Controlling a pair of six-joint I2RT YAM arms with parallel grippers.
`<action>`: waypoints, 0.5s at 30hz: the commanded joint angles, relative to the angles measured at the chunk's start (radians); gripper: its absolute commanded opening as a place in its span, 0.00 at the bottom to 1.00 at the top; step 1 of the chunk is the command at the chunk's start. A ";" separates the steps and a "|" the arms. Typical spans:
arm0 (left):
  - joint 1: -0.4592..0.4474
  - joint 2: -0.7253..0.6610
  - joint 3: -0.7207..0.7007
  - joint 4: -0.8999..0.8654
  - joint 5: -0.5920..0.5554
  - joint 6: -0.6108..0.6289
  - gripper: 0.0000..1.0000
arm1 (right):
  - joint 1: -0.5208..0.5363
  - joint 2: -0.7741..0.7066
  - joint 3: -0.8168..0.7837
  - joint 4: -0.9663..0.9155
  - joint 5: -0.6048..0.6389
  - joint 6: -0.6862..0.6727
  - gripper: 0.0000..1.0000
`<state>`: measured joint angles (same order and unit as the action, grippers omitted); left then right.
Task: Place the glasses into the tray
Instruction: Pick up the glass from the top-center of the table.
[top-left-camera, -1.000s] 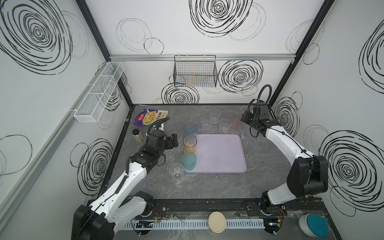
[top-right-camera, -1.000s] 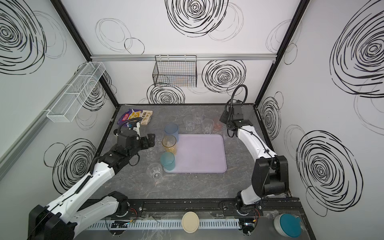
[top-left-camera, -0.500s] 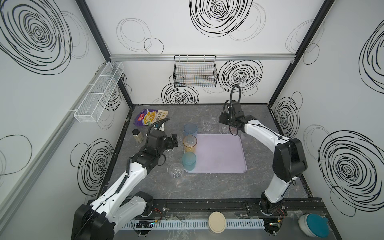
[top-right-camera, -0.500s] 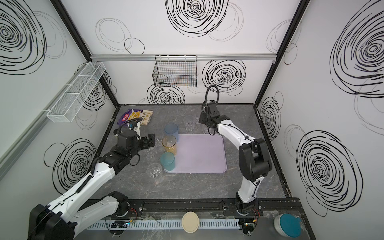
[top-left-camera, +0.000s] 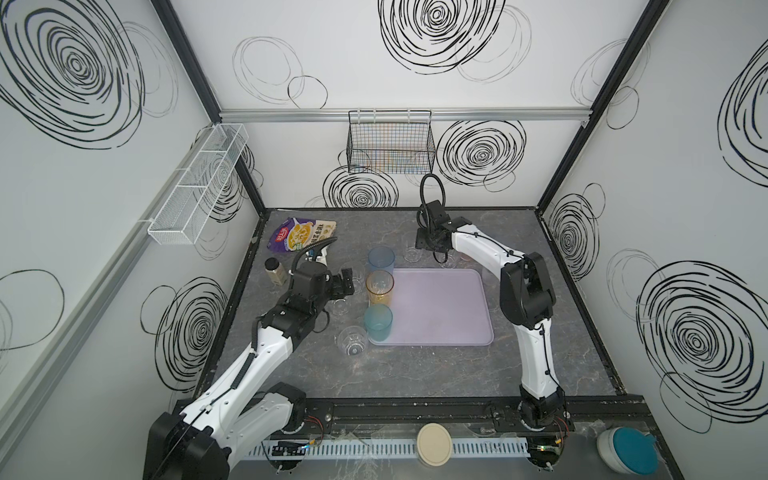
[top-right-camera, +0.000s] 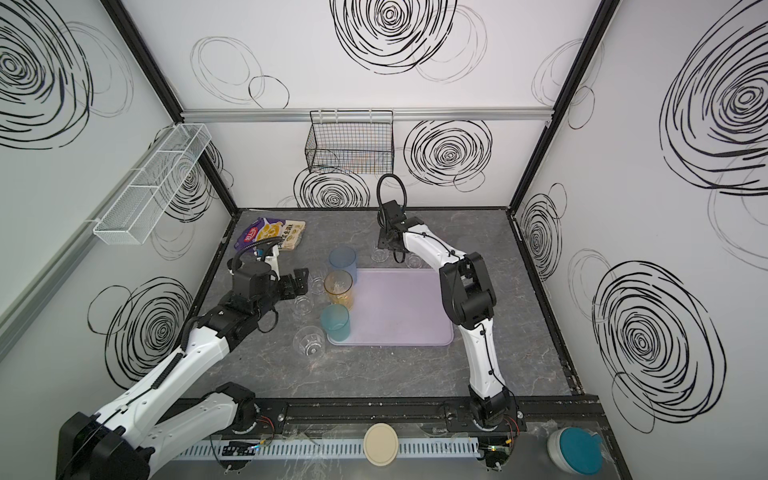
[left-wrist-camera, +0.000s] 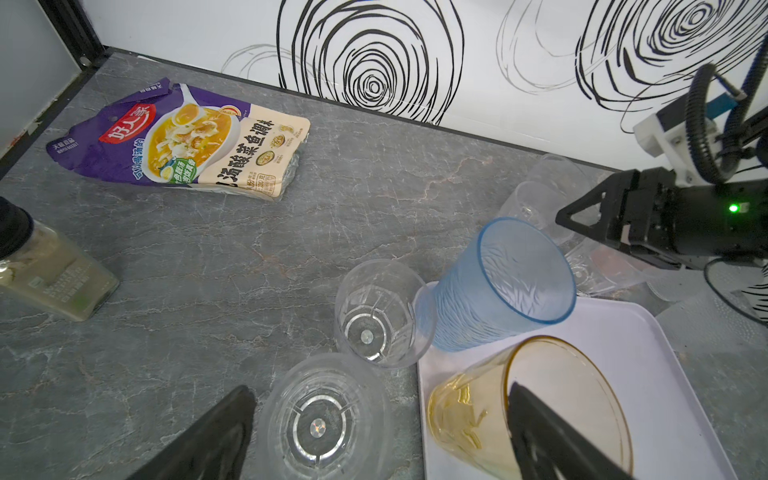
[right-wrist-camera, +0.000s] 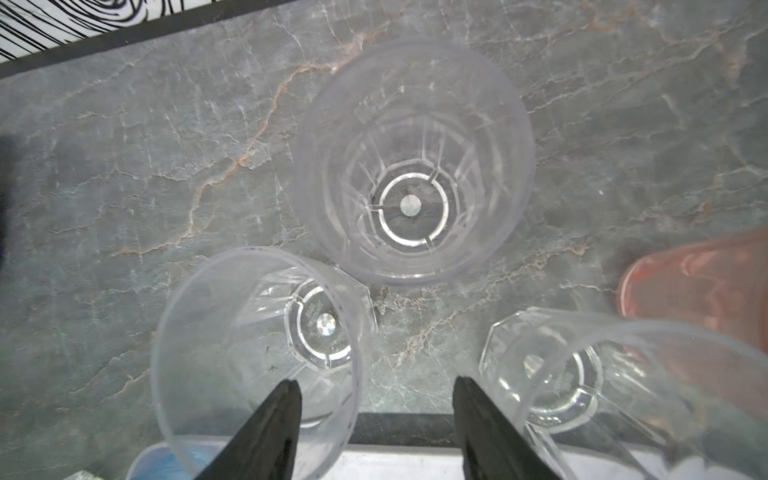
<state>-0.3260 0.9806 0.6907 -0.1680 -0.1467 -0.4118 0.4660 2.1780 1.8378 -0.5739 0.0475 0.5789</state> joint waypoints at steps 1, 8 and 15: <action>0.006 -0.023 -0.014 0.041 0.005 0.008 0.98 | -0.004 0.008 0.015 -0.025 0.042 -0.003 0.62; 0.026 -0.006 -0.013 0.042 0.014 0.008 0.98 | -0.016 0.041 0.018 0.032 0.010 -0.019 0.57; 0.026 -0.001 -0.020 0.042 0.009 0.008 0.97 | -0.018 0.079 0.041 0.058 0.017 -0.051 0.42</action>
<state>-0.3065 0.9760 0.6807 -0.1616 -0.1383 -0.4099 0.4526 2.2204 1.8416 -0.5190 0.0475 0.5407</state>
